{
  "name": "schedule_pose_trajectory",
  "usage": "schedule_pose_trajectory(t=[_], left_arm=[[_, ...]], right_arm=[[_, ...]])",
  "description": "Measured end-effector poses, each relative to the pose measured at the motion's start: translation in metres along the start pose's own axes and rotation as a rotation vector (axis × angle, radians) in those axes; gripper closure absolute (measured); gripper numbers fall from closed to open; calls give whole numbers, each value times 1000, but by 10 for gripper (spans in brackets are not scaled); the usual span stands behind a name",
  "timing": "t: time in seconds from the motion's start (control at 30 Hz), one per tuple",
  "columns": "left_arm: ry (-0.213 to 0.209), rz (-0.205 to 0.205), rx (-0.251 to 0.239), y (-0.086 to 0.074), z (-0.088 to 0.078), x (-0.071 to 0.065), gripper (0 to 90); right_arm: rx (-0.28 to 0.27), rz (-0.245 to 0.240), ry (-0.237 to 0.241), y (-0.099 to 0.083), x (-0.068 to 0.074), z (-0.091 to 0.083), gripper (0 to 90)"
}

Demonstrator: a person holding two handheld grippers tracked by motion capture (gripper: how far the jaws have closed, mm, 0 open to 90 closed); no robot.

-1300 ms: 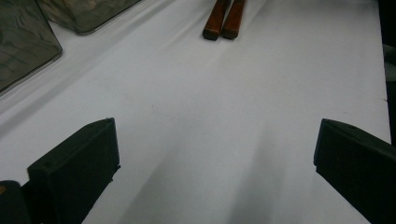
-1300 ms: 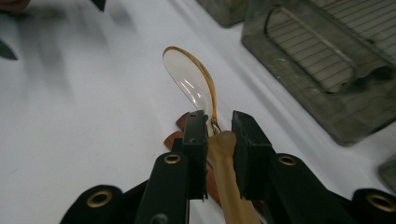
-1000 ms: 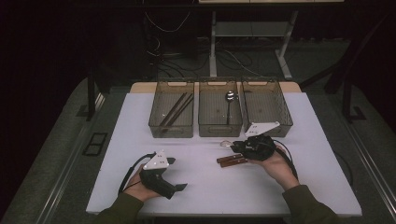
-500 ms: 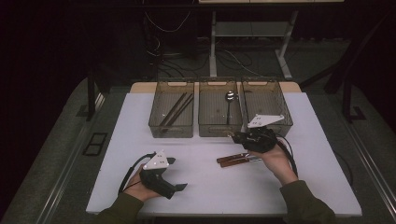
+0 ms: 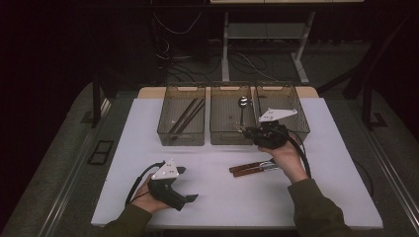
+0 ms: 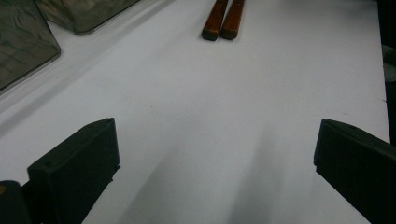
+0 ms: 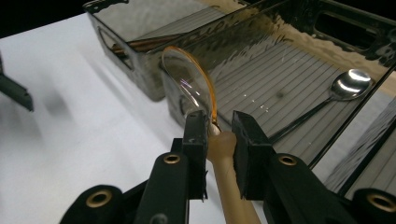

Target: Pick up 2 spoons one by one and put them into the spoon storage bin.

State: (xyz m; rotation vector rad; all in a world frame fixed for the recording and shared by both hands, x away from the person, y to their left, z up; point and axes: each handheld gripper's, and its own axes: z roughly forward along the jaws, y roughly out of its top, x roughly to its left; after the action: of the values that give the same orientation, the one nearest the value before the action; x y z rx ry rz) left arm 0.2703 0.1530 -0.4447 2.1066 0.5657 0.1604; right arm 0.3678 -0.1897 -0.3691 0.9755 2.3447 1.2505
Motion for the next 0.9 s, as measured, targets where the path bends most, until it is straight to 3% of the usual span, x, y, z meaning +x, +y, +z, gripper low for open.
schedule_pose_trajectory(t=[0.37,0.9], left_arm=[[0,0,-2,0,0,0,0],[-3,4,-17,0,0,0,0]], right_arm=[[-1,36,-17,25,-13,15,760],[57,43,-50,53,-29,53,758]])
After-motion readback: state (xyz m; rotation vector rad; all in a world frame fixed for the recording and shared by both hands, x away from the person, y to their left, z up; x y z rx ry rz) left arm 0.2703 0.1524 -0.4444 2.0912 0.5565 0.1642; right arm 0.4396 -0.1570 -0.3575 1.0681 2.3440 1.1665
